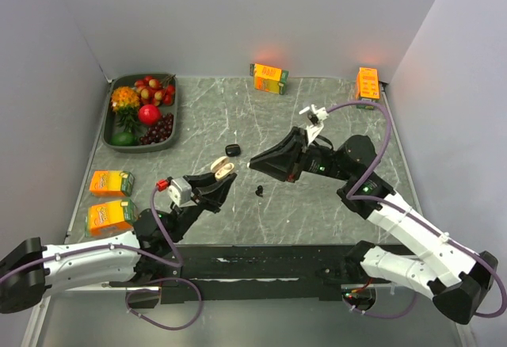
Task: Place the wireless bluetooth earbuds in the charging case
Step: Place the earbud in the charging case.
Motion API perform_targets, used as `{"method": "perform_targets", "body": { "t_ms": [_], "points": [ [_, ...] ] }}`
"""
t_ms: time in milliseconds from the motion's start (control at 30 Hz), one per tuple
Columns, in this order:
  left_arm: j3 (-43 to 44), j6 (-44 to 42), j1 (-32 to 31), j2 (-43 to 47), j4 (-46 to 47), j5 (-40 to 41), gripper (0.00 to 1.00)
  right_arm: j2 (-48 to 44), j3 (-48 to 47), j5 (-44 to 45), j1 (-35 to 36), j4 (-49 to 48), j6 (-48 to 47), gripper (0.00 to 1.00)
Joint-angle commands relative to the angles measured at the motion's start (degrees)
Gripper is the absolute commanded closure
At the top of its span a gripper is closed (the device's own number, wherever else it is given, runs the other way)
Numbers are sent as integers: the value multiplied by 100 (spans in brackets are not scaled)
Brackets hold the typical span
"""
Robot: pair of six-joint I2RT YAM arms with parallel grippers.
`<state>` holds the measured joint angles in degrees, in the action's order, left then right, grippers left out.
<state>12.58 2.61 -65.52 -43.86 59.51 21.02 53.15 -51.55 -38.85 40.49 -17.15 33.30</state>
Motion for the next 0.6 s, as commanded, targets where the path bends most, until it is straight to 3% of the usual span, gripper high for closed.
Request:
{"method": "perform_targets", "body": {
  "t_ms": [0,200,567],
  "points": [
    [394,248,56,-158,378,-765,99,187,-277,-167,327,-17,-376,100],
    [526,380,56,-220,149,-1134,99,503,-566,-61,731,44,-745,100],
    [597,732,65,-62,-202,-1627,99,882,-979,-395,864,-70,-974,100]
  ]
}}
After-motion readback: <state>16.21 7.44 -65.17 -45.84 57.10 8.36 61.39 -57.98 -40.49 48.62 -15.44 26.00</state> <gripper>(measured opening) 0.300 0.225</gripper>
